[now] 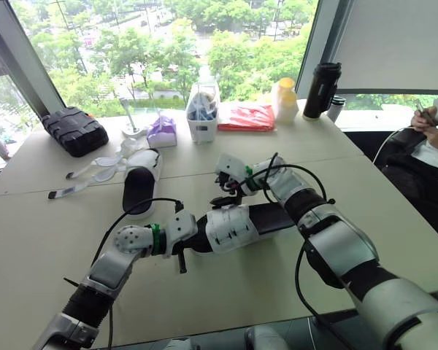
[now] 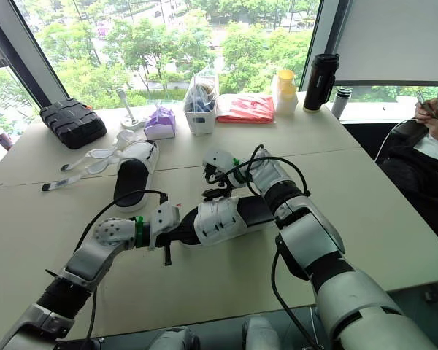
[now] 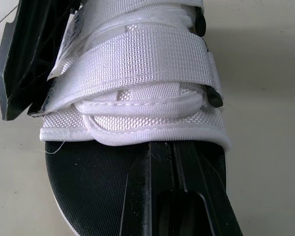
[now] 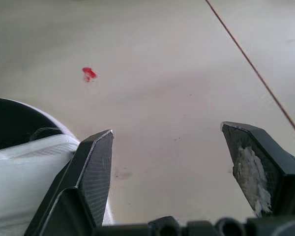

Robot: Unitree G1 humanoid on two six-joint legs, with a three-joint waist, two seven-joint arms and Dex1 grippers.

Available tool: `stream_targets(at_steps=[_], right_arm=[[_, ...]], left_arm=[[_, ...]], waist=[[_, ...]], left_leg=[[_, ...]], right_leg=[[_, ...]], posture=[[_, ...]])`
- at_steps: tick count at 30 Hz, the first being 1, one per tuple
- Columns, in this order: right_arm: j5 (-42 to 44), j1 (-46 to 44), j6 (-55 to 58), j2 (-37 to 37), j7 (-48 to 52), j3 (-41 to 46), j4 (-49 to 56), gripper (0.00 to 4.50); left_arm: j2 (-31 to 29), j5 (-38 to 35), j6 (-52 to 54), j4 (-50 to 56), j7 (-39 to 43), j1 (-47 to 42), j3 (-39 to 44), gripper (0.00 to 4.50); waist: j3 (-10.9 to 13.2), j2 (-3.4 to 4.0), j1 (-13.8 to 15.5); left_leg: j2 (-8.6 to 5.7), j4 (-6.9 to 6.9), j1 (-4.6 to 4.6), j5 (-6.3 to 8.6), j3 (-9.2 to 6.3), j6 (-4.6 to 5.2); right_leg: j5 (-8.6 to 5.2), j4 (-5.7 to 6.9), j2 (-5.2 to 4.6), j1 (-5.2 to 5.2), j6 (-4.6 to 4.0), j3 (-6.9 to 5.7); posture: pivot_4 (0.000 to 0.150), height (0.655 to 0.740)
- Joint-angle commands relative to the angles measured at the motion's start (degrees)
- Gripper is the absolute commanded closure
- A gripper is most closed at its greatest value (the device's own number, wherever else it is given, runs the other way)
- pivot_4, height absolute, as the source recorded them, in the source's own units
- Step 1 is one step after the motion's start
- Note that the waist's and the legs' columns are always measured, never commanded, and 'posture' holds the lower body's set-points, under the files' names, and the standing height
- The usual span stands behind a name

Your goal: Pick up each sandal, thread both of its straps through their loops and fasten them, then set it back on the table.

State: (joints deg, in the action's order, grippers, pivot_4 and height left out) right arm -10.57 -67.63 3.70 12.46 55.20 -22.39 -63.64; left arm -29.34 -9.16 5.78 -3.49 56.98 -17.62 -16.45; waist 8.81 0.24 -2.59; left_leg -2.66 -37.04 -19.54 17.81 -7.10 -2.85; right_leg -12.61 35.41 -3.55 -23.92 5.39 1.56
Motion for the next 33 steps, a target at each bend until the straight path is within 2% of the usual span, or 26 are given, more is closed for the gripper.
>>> stream_targets(at_steps=[1, 7, 11, 14, 19, 22, 25, 29, 31, 33], right_arm=[[-0.5, -3.2, -2.9, 3.2, 0.6, 2.1, 0.8, 0.61], [6.1, -1.1, -5.0, 10.4, 9.4, 8.7, 12.8, 0.61], [7.5, 7.9, -12.5, 17.0, 13.8, 9.5, 26.6, 0.61], [7.2, 13.5, -19.3, 21.3, 14.5, 9.9, 31.7, 0.61], [3.9, 20.0, -38.6, 26.7, 11.4, 9.1, 33.9, 0.61], [3.7, 21.6, -44.7, 28.0, 10.6, 8.8, 33.5, 0.61], [1.9, 24.7, -56.7, 29.0, 8.0, 7.4, 34.0, 0.61], [0.0, 25.3, -61.8, 27.7, 5.2, 5.4, 32.8, 0.61], [1.6, 25.4, -61.4, 25.8, 4.6, 4.4, 32.4, 0.1], [-3.7, 24.2, -64.9, 23.1, -1.2, 4.6, 31.6, 0.02]], left_arm=[[-2.0, 2.6, 3.4, -1.2, 0.3, 3.5, -1.7, 4.5], [-2.9, 0.9, 3.8, 2.2, -0.5, 4.1, 1.2, 4.5], [-3.8, -1.9, 5.8, 6.4, -0.3, 4.0, 3.8, 4.5], [-5.1, -4.2, 8.3, 9.5, -0.6, 4.8, 6.3, 4.5], [-8.9, -9.5, 13.9, 16.1, -0.6, 9.0, 12.3, 4.5], [-10.3, -12.0, 16.5, 18.9, -1.1, 10.9, 15.3, 4.5], [-11.9, -16.7, 21.1, 24.3, -3.0, 13.8, 22.2, 4.5], [-12.4, -18.3, 23.6, 26.0, -4.4, 15.1, 24.4, 4.5], [-12.5, -18.4, 23.9, 26.2, -4.8, 15.3, 24.7, 4.5], [-12.6, -18.6, 24.2, 26.4, -5.3, 14.9, 25.1, 4.5]], waist=[[0.0, 0.05, 0.0], [0.1, 0.07, -0.2], [0.1, 0.07, -0.1], [0.2, 0.06, 0.1], [0.9, 0.02, -0.1], [1.1, 0.0, 0.0], [1.5, -0.27, 0.1], [1.6, -0.25, 0.2], [1.6, -0.3, 0.2], [1.6, -0.31, 0.1]], left_leg=[[0.0, 0.02, -0.02, 0.0, 0.01, 0.0], [0.05, 0.01, -0.43, 0.0, -0.01, 0.0], [0.15, 0.02, -0.53, 0.0, 0.0, 0.0], [0.17, -0.03, -0.61, 0.0, 0.03, 0.0], [0.19, -0.11, -0.66, 0.0, 0.25, 0.01], [0.26, -0.09, -0.67, 0.0, 0.26, 0.0], [0.28, -0.13, -0.7, 0.0, 0.28, 0.0], [0.31, -0.15, -0.73, -0.01, 0.29, -0.01], [0.28, -0.19, -0.73, -0.01, 0.31, -0.01], [0.29, -0.2, -0.72, -0.01, 0.3, -0.02]], right_leg=[[-0.01, 0.0, 0.0, -0.03, -0.01, 0.0], [-0.03, -0.02, 0.01, -0.47, -0.04, 0.01], [-0.03, -0.05, 0.12, -0.55, -0.04, -0.02], [-0.03, -0.05, 0.12, -0.56, -0.04, -0.03], [-0.03, -0.05, 0.09, -0.65, -0.03, 0.07], [-0.03, -0.05, 0.13, -0.68, -0.03, 0.07], [-0.02, -0.04, 0.12, -0.68, -0.04, 0.08], [-0.02, -0.06, 0.0, -0.68, -0.03, 0.1], [-0.02, -0.06, -0.01, -0.66, -0.03, 0.12], [-0.01, -0.05, 0.0, -0.65, -0.04, 0.12]], posture=[[0.15, 0.74], [0.15, 0.74], [0.15, 0.74], [0.15, 0.74], [0.15, 0.74], [0.15, 0.74], [0.15, 0.74], [0.15, 0.74], [0.15, 0.74], [0.15, 0.74]])
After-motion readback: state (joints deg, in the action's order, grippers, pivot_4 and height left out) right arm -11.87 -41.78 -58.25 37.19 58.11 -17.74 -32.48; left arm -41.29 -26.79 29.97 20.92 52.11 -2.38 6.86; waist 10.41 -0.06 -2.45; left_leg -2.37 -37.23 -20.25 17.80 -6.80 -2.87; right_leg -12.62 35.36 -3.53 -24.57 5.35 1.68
